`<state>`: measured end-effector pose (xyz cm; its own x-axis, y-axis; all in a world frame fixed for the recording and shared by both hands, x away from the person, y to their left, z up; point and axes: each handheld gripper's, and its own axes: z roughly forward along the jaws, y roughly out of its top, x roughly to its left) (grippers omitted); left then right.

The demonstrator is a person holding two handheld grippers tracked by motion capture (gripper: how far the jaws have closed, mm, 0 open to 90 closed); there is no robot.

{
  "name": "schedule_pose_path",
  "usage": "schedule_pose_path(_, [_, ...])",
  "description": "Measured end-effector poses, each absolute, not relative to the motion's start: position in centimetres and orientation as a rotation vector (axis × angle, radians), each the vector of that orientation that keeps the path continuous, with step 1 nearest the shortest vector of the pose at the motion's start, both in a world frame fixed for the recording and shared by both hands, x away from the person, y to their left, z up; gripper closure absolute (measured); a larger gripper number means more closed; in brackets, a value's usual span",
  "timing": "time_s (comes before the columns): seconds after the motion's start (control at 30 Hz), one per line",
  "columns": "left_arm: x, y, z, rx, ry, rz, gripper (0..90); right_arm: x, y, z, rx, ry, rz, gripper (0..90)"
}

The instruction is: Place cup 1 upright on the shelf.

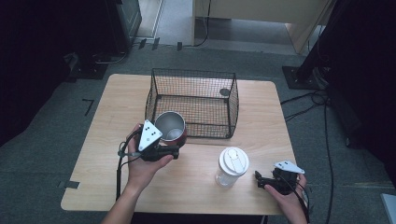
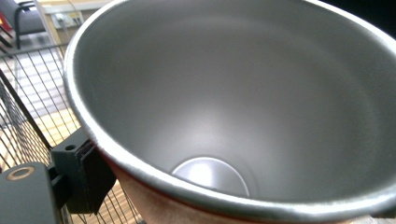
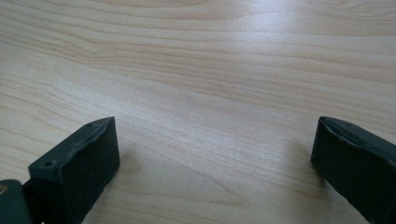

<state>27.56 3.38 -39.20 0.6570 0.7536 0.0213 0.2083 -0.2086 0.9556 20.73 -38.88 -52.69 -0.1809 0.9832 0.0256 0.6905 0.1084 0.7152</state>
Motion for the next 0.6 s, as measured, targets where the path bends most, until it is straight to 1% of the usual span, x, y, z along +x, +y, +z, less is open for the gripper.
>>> schedule_pose_path(0.6, [29.4,3.1,-37.0,1.692,0.782,0.668,7.2,20.7,-38.9,-52.7,1.628,1.929,0.839,0.9])
